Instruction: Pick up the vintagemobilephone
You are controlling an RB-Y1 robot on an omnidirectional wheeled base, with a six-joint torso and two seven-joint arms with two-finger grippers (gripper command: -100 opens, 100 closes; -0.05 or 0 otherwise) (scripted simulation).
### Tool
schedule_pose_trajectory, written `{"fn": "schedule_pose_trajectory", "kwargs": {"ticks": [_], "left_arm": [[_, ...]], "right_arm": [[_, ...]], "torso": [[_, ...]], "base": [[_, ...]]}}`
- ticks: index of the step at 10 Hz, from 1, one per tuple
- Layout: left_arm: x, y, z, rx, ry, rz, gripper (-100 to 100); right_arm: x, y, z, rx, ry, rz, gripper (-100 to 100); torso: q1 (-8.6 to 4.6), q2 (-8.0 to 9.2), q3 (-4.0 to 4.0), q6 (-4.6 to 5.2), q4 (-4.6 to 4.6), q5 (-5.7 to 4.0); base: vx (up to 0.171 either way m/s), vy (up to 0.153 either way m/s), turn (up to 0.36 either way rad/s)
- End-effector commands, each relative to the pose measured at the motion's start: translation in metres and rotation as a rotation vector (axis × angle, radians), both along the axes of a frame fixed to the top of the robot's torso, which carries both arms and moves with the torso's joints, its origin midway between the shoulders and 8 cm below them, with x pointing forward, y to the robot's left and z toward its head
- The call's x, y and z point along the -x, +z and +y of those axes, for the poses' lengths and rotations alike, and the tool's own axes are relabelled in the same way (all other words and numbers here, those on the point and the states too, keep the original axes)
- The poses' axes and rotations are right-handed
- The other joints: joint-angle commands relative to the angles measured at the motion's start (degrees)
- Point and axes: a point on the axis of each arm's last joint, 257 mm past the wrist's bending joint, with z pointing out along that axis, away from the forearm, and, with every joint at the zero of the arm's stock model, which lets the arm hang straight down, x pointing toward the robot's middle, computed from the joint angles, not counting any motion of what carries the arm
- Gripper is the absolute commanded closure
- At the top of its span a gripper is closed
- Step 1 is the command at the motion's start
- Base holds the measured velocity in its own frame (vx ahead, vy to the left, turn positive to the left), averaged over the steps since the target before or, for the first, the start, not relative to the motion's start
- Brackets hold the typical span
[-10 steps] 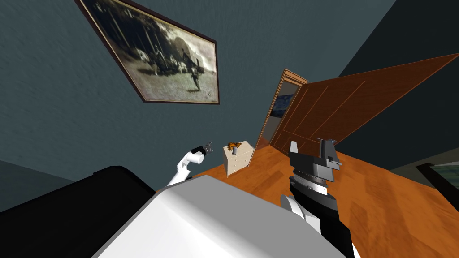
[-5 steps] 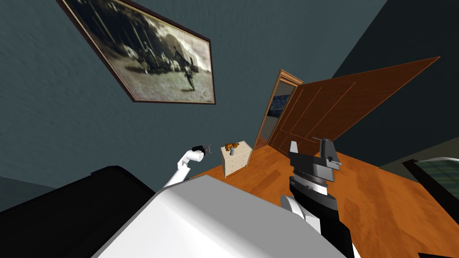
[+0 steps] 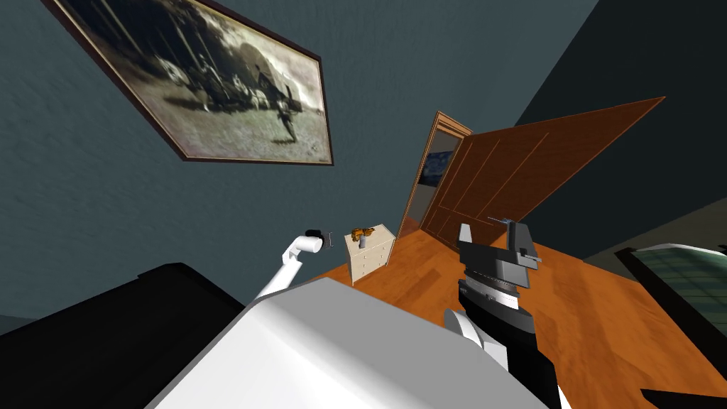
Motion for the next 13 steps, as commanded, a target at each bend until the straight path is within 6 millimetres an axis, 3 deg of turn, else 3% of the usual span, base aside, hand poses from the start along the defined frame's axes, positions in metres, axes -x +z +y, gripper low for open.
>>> {"fn": "schedule_pose_trajectory", "kwargs": {"ticks": [1, 13], "left_arm": [[0.006, -0.005, 0.001, 0.006, 0.002, 0.031, -100], [0.054, -0.042, 0.030, 0.083, 0.084, 0.342, -100]], "right_arm": [[0.000, 0.000, 0.000, 0.000, 0.000, 0.000, 0], [0.000, 0.000, 0.000, 0.000, 0.000, 0.000, 0]], "torso": [[0.00, 0.00, 0.00, 0.00, 0.00, 0.00], [0.04, -0.04, -0.03, -0.01, -0.02, 0.01]], "base": [[0.026, -0.031, 0.003], [0.084, -0.061, -0.062]]}}
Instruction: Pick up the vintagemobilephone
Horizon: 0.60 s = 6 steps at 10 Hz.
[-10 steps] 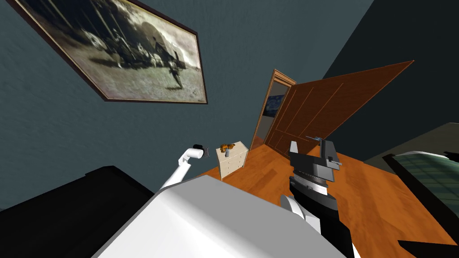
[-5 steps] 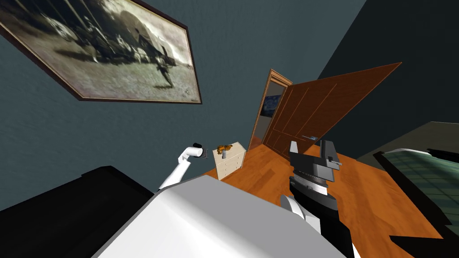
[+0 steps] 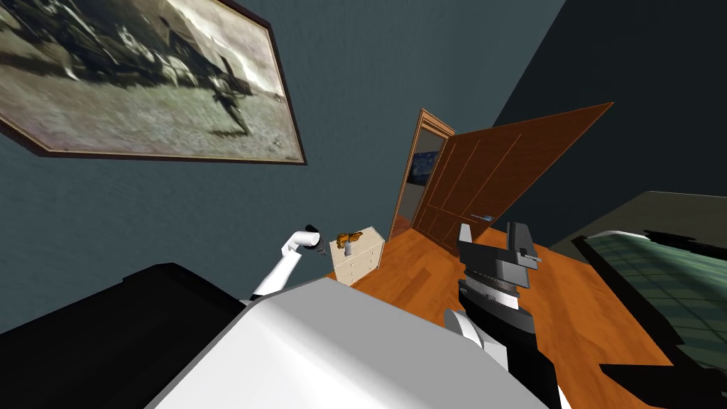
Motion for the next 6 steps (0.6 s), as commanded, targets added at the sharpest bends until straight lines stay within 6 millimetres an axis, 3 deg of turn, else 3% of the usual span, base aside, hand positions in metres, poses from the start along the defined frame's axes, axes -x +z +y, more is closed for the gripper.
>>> {"fn": "schedule_pose_trajectory", "kwargs": {"ticks": [1, 6], "left_arm": [[0.009, -0.004, 0.000, 0.009, 0.006, 0.039, -100], [0.036, -0.014, 0.010, 0.037, 0.036, 0.170, -100]], "right_arm": [[0.000, 0.000, 0.000, 0.000, 0.000, 0.000, 0], [0.000, 0.000, 0.000, 0.000, 0.000, 0.000, 0]], "torso": [[0.00, 0.00, 0.00, 0.00, 0.00, 0.00], [0.02, 0.06, 0.03, -0.02, 0.01, 0.00]], "base": [[0.078, -0.055, -0.048], [0.096, -0.062, -0.071]]}}
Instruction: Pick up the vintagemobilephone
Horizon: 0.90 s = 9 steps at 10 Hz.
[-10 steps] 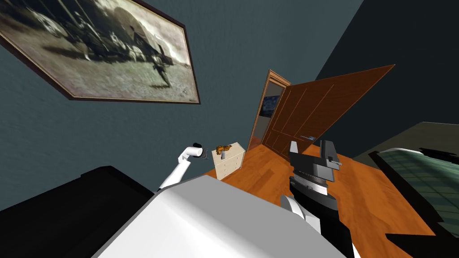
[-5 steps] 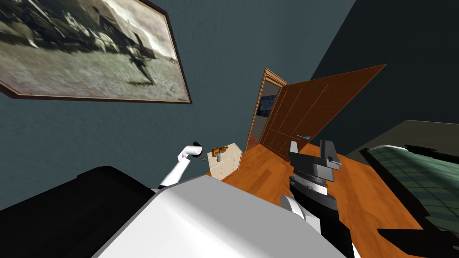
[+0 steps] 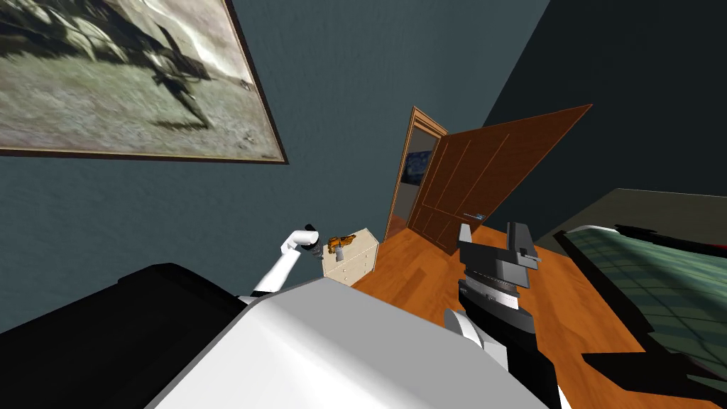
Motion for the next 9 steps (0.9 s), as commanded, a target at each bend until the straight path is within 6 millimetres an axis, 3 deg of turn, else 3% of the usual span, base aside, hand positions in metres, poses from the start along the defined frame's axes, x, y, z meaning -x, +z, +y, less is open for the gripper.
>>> {"fn": "schedule_pose_trajectory", "kwargs": {"ticks": [1, 6, 7, 8, 9], "left_arm": [[0.012, -0.004, 0.003, 0.013, 0.013, 0.055, -100], [0.048, -0.020, 0.003, 0.052, 0.037, 0.191, -100], [0.064, -0.030, 0.000, 0.070, 0.044, 0.240, -100], [0.053, -0.023, 0.003, 0.059, 0.039, 0.210, -100], [0.055, -0.024, 0.002, 0.062, 0.040, 0.217, 0]], "right_arm": [[0.000, 0.000, 0.000, 0.000, 0.000, 0.000, 0], [0.000, 0.000, 0.000, 0.000, 0.000, 0.000, 0], [0.000, 0.000, 0.000, 0.000, 0.000, 0.000, 0], [0.000, 0.000, 0.000, 0.000, 0.000, 0.000, 0], [0.000, 0.000, 0.000, 0.000, 0.000, 0.000, 0]], "torso": [[0.00, 0.00, 0.00, 0.00, 0.00, 0.00], [0.00, -0.21, -0.13, -0.01, -0.05, 0.00], [0.03, -0.14, -0.09, -0.01, -0.04, 0.00], [0.10, -0.19, -0.11, -0.01, -0.05, 0.02], [0.17, 0.03, 0.00, -0.04, -0.01, 0.03]], "base": [[0.163, -0.097, -0.126], [0.134, -0.051, -0.072], [0.151, -0.025, -0.091], [0.075, -0.008, -0.016], [0.013, -0.002, 0.003]]}}
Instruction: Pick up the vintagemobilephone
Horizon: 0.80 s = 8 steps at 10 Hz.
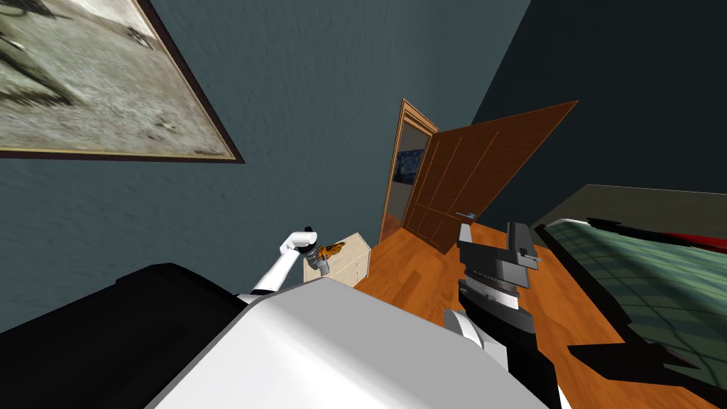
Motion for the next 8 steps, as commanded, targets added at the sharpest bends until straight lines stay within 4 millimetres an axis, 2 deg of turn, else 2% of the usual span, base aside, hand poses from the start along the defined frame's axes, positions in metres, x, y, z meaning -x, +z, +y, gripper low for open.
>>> {"fn": "schedule_pose_trajectory", "kwargs": {"ticks": [1, 4, 5, 6, 8], "left_arm": [[0.000, -0.010, -0.001, 0.001, 0.000, -0.001, -100], [0.000, -0.025, -0.003, 0.002, 0.000, -0.003, -100], [0.001, -0.021, -0.001, 0.002, 0.000, -0.001, -100], [0.001, -0.022, -0.001, 0.002, 0.000, -0.003, 100], [0.001, -0.022, -0.002, 0.003, 0.001, 0.000, 100]], "right_arm": [[0.000, 0.000, 0.000, 0.000, 0.000, 0.000, 0], [0.000, 0.000, 0.000, 0.000, 0.000, 0.000, 0], [0.000, 0.000, 0.000, 0.000, 0.000, 0.000, 0], [0.000, 0.000, 0.000, 0.000, 0.000, 0.000, 0], [0.000, 0.000, 0.000, 0.000, 0.000, 0.000, 0]], "torso": [[0.00, 0.00, 0.00, 0.00, 0.00, 0.00], [0.06, 0.15, 0.09, -0.01, 0.03, 0.02], [0.06, 0.15, 0.09, 0.00, 0.04, 0.01], [0.04, 0.16, 0.10, 0.00, 0.04, 0.01], [0.11, 0.10, 0.07, 0.03, 0.04, 0.04]], "base": [[0.009, 0.003, -0.002], [0.003, 0.008, 0.000], [0.000, 0.000, 0.000], [0.000, 0.000, 0.000], [0.000, 0.000, 0.000]]}}
